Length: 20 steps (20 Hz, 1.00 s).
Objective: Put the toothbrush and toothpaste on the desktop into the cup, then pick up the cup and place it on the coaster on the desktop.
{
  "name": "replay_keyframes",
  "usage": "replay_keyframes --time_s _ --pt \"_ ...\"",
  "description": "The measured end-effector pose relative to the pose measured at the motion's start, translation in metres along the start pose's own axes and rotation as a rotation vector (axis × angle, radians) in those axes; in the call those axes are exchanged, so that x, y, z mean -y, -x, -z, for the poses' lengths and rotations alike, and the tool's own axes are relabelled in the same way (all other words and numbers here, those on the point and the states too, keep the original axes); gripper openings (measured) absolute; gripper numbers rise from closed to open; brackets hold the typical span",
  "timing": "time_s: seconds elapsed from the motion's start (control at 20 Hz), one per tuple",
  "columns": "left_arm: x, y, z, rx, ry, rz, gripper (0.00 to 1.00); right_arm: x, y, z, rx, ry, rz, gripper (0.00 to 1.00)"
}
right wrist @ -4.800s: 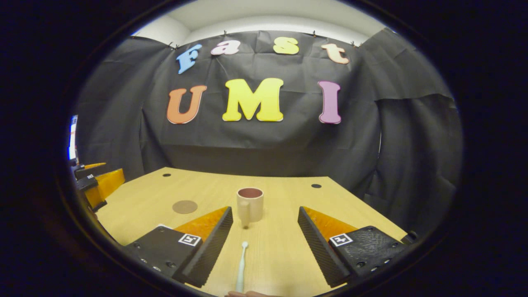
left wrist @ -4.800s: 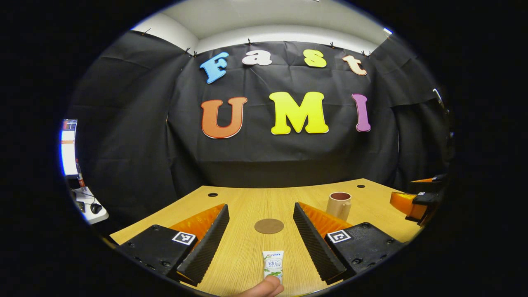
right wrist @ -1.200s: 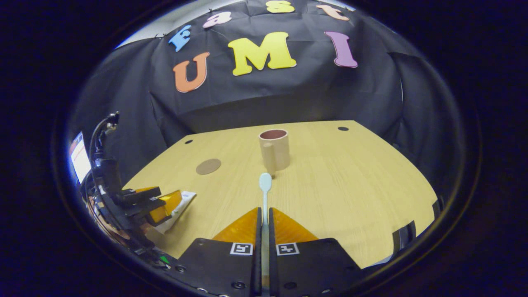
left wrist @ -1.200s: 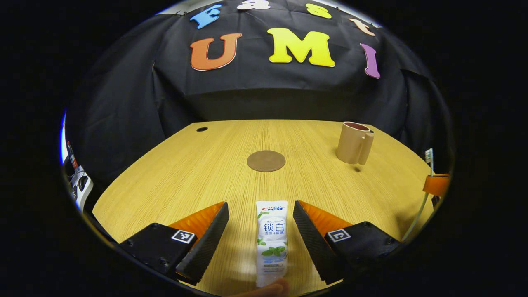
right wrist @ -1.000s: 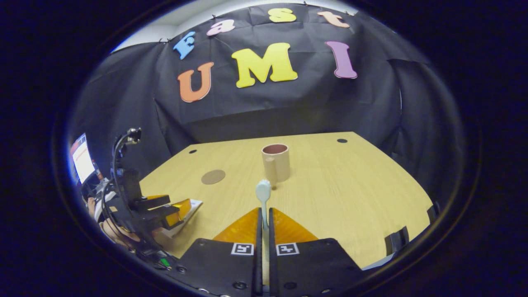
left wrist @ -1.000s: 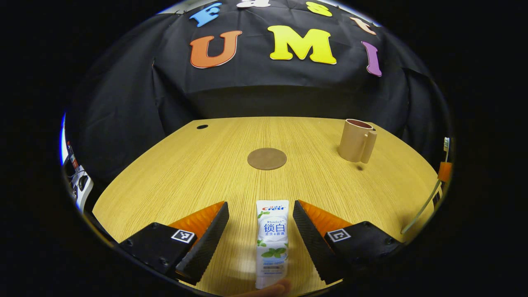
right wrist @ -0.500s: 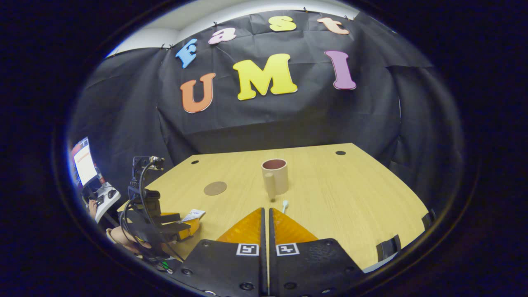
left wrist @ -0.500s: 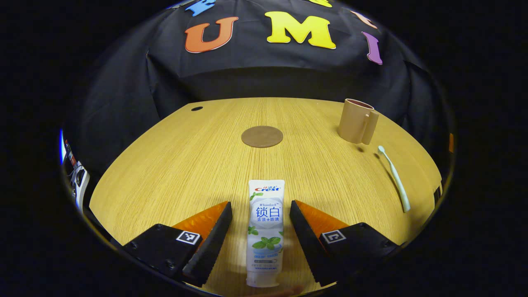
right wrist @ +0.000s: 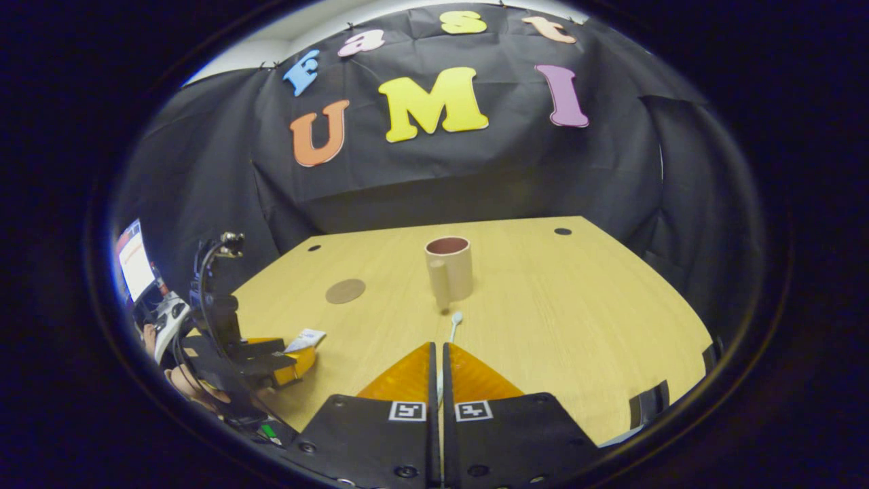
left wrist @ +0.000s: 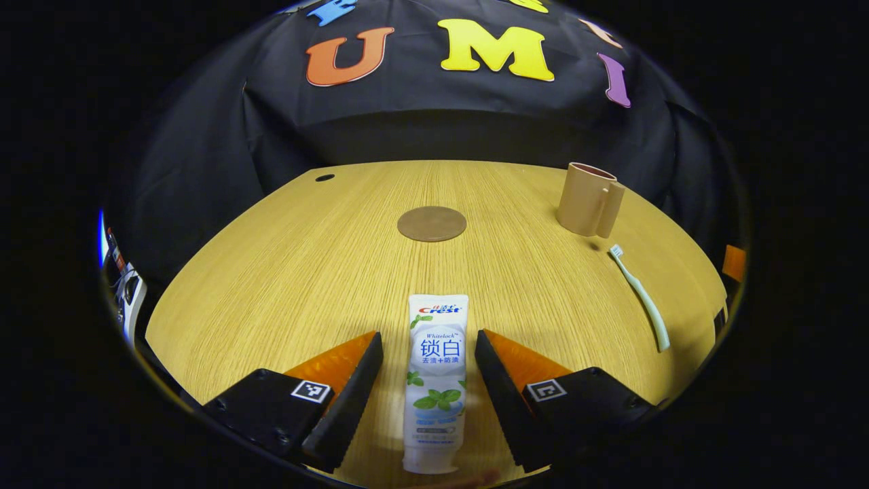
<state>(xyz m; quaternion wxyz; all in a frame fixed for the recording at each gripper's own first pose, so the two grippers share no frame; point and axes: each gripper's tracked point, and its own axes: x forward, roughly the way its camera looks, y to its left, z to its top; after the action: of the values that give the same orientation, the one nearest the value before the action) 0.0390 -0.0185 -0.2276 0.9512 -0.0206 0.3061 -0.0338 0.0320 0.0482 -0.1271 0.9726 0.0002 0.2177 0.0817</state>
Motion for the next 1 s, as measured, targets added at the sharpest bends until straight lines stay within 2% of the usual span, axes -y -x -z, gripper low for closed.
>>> replay_keyframes --time_s 0.15,0.3,0.5,0.8,1.0 --pt "0.002 0.002 -0.001 0.000 -0.005 0.009 0.89 0.003 -0.021 0.009 -0.041 0.054 0.041 0.64" --pt "0.002 0.002 -0.001 0.007 -0.033 0.023 0.89 0.002 -0.045 0.016 -0.085 0.108 0.070 0.67" --pt "0.000 0.001 0.000 0.016 -0.056 0.019 0.89 0.002 -0.079 0.027 -0.149 0.091 0.069 0.66" --pt "0.000 0.000 0.001 0.014 -0.061 0.019 0.89 0.009 -0.116 0.043 -0.226 0.067 0.088 0.55" --pt "0.000 0.000 0.002 0.010 -0.062 0.016 0.89 0.009 -0.120 0.045 -0.240 0.064 0.087 0.47"
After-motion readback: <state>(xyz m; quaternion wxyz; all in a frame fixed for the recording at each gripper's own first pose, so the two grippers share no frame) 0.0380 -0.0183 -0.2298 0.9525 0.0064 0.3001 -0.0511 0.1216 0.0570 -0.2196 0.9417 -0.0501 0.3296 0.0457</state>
